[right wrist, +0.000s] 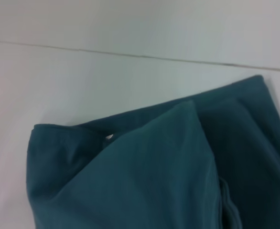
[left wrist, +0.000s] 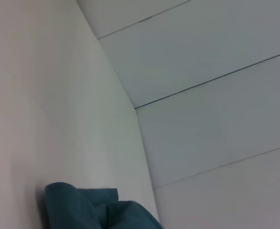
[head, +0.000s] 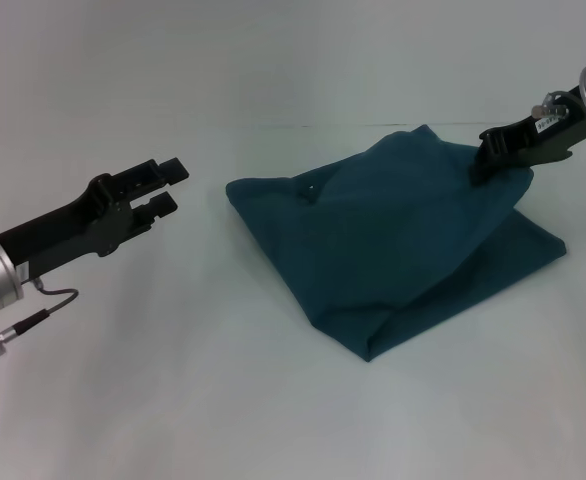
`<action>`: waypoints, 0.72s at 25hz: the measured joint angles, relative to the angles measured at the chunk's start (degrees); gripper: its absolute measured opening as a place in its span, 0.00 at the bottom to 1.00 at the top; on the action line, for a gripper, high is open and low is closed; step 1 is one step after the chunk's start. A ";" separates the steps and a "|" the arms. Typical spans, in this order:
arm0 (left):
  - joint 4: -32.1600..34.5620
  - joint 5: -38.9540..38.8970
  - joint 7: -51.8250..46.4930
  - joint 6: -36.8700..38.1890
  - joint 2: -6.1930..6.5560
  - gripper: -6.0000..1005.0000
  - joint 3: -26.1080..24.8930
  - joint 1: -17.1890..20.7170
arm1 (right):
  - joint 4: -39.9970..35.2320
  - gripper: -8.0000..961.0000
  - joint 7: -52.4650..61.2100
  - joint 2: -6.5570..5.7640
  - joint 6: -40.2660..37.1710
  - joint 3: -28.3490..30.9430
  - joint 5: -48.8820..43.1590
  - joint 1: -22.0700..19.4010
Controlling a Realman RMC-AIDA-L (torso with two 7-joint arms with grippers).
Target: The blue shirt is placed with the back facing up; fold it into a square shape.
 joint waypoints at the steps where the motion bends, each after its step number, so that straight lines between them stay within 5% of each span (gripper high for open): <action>1: 0.00 0.00 -0.01 -0.04 -0.03 0.63 0.02 -0.02 | 0.00 0.05 0.06 0.00 -0.35 0.14 0.26 0.02; 9: 0.00 0.00 -0.08 0.02 -0.07 0.63 0.04 -0.07 | -2.97 0.05 1.24 -0.72 -6.42 1.27 10.88 0.60; 18: 0.00 0.00 -0.09 -0.09 -0.10 0.63 0.01 0.11 | 3.08 0.05 1.94 -1.67 -0.51 0.75 1.08 -1.05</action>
